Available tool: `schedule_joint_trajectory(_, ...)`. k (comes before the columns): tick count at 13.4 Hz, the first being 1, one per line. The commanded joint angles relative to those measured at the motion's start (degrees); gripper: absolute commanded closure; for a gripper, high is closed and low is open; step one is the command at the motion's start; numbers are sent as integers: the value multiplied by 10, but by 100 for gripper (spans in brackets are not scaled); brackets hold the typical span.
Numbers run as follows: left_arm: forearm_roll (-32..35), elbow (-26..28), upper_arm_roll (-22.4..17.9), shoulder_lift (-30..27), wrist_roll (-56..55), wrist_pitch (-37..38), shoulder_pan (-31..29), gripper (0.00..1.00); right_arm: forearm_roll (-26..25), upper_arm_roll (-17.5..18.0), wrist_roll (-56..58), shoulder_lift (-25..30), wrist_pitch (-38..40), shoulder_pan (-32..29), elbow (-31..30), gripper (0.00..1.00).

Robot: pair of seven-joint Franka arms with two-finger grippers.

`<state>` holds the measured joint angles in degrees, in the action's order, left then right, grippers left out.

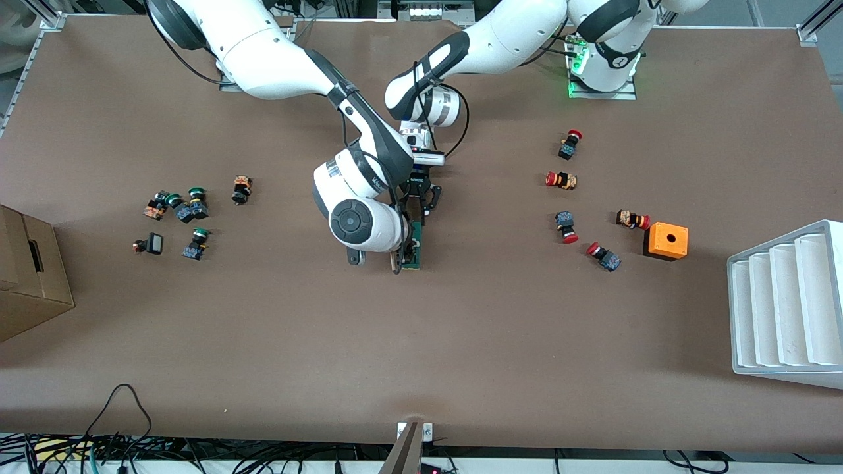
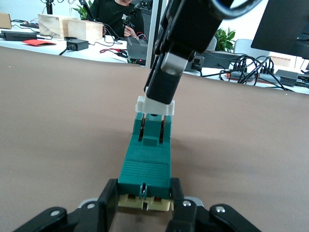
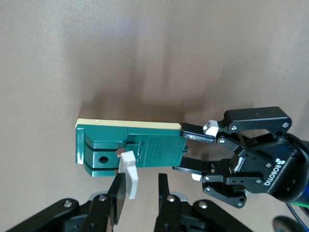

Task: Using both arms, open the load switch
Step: 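Push the white lever down with the right gripper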

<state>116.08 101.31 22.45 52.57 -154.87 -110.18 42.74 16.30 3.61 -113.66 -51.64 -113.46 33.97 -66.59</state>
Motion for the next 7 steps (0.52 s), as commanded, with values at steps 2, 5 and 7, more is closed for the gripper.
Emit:
schedule_joint_trajectory(2, 5, -30, -2, 12, -10, 4, 9, 71, -16, 11, 5, 35, -21, -3, -62, 67)
schedule_joint_trajectory(5, 5, -30, -2, 12, -10, 4, 9, 71, -25, 17, 5, 38, -31, -3, -76, 67)
schedule_joint_trajectory(7, 5, -30, -2, 12, -10, 3, 9, 71, -33, 24, 5, 43, -47, -1, -91, 67)
